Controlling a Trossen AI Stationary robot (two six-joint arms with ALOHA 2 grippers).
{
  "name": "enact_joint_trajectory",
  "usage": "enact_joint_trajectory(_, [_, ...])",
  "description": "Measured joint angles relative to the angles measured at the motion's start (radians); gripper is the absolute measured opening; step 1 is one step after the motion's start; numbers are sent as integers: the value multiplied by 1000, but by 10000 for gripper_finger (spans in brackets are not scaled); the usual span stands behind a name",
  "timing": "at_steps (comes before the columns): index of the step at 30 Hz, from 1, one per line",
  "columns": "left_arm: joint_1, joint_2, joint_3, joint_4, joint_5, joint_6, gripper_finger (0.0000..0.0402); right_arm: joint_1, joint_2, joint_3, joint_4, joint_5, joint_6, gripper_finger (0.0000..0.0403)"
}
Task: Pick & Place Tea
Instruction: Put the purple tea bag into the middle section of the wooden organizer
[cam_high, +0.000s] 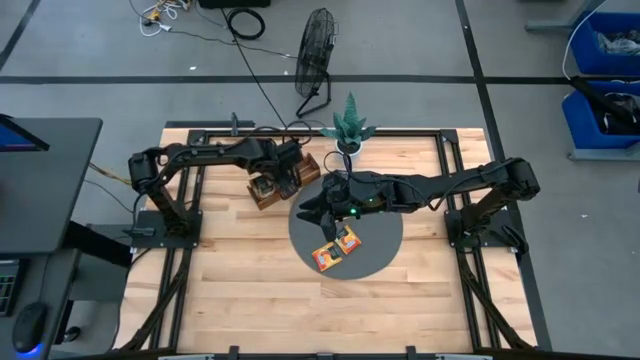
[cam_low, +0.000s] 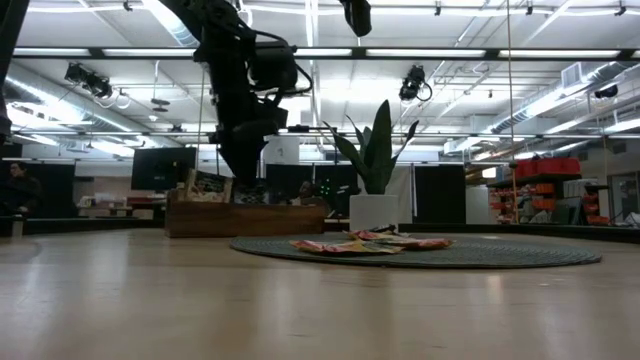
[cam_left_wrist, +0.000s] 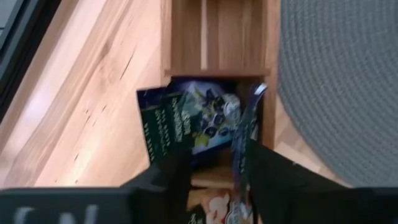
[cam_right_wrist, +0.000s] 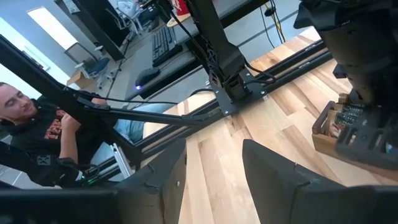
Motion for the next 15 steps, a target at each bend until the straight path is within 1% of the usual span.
enact_joint_trajectory(4, [0, -23, 0, -31, 3, 14, 204, 0, 0, 0, 0, 0, -4, 165])
enact_joint_trajectory(8, [-1, -74, 0, -39, 7, 16, 244, 0, -5, 0, -4, 1, -22, 165])
enact_joint_trajectory(12, [0, -147, 0, -40, 7, 16, 266, -3, -11, 0, -72, 2, -30, 165])
enact_joint_trajectory(15, [-10, -217, 0, -40, 6, -3, 271, -9, -11, 0, -195, 2, -34, 165])
